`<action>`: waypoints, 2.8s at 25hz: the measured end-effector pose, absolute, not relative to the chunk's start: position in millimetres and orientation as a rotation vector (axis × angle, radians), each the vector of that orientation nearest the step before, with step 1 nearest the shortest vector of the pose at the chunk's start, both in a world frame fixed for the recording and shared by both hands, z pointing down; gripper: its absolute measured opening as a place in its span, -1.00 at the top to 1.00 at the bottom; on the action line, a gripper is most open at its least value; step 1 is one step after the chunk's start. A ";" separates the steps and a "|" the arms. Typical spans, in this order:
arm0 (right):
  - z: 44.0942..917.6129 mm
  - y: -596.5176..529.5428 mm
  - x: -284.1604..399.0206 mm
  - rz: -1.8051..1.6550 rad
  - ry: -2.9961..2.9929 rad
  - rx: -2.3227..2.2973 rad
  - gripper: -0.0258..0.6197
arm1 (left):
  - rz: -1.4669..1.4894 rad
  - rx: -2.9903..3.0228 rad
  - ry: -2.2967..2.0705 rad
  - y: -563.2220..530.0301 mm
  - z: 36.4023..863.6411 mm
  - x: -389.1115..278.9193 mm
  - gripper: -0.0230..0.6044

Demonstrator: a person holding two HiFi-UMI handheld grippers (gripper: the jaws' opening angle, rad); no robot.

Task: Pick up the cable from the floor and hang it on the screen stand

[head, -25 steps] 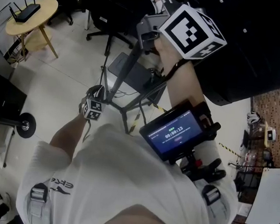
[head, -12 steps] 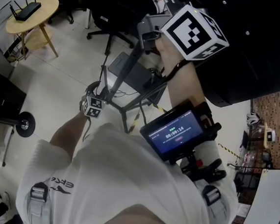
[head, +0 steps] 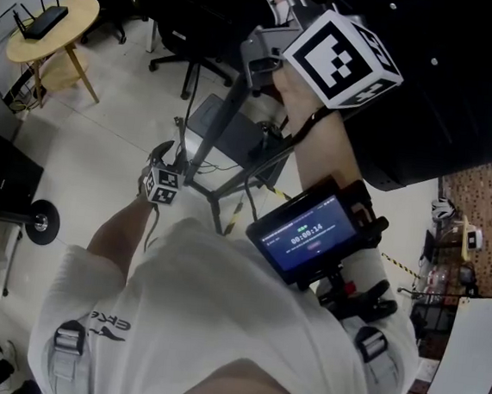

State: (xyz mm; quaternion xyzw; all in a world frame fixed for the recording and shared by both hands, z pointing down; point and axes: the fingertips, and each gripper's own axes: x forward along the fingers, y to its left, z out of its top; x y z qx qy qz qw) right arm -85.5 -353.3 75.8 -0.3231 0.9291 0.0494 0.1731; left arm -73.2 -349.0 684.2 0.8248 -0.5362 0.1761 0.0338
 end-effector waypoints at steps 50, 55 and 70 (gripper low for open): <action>90.3 -324.5 47.4 0.098 2.406 -1.160 0.83 | 0.565 2.332 -2.087 -335.8 606.8 -260.9 0.87; 110.5 -308.4 89.8 0.051 2.349 -1.266 0.83 | 0.532 2.438 -2.209 -341.2 524.2 -298.9 0.87; 182.3 -361.0 137.3 -0.150 2.452 -1.453 0.81 | 0.383 2.977 -2.148 -414.7 243.9 -267.0 0.87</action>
